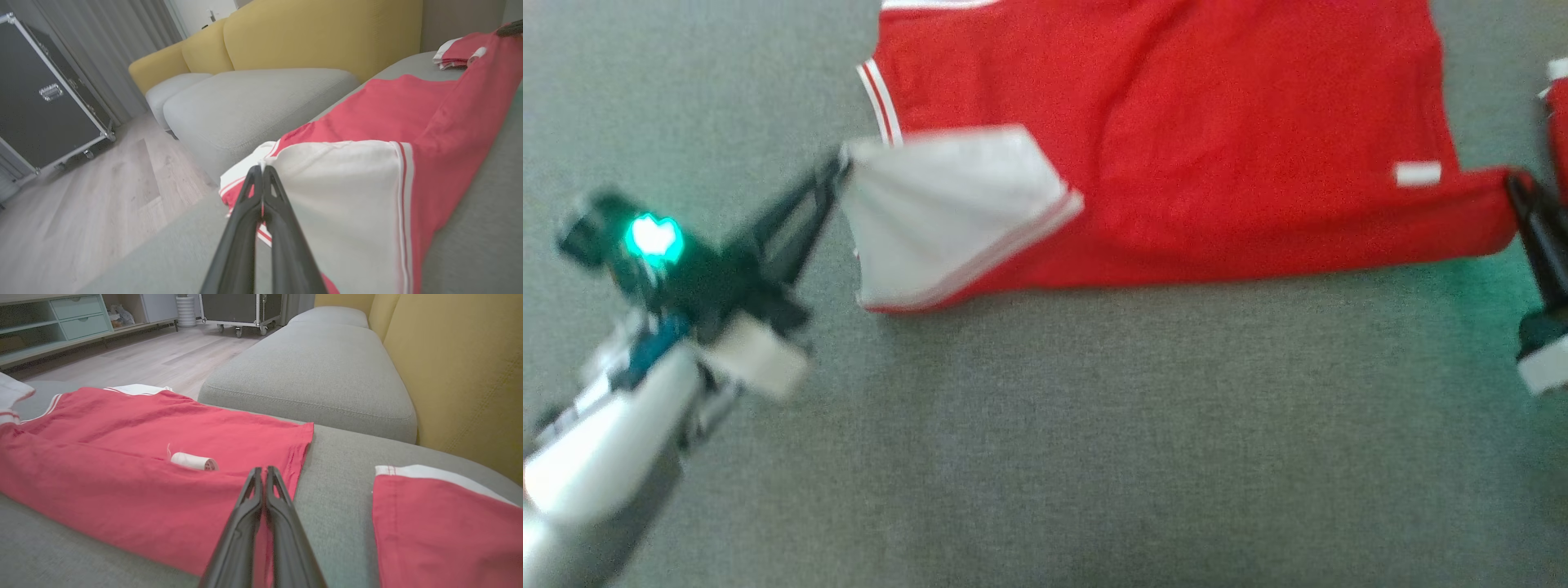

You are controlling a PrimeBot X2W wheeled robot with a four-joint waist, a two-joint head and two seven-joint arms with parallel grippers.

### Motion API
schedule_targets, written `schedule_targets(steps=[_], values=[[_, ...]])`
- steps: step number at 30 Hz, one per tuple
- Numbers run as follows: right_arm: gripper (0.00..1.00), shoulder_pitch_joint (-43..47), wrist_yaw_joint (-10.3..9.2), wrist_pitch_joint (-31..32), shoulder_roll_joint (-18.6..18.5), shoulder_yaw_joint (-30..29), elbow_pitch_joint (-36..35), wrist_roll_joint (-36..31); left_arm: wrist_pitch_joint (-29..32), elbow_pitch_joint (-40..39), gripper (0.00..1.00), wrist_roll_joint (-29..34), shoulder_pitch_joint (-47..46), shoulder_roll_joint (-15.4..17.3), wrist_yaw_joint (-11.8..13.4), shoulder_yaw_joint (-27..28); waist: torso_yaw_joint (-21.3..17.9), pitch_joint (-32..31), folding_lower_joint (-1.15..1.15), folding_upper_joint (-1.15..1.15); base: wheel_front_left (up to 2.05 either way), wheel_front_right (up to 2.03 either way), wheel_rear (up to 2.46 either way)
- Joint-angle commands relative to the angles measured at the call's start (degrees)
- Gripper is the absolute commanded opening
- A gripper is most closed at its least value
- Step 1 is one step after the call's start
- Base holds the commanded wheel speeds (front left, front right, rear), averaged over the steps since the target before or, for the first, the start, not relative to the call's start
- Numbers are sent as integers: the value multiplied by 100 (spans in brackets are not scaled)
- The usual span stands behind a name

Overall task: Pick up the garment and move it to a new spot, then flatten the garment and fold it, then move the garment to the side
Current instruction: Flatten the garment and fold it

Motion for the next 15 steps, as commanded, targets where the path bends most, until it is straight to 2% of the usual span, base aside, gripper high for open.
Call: schedule_targets(steps=[1, 8, 15], values=[[0, -102, -4, -37, -294, 64, -54, -4, -44, -14, 0, 100, -399, 188, -21, 249, 6, 166, -1, 0, 0, 0, 0], [0, -1044, -4, -37, -374, 624, 344, 33, -95, 982, 0, 263, -1691, -119, -304, 150, -9, 574, -1, 0, 0, 0, 0], [0, -1733, -4, -37, -272, 929, 781, -19, -265, 1892, 0, 223, -2261, -459, -382, 64, -29, 783, -1, 0, 0, 0, 0]])
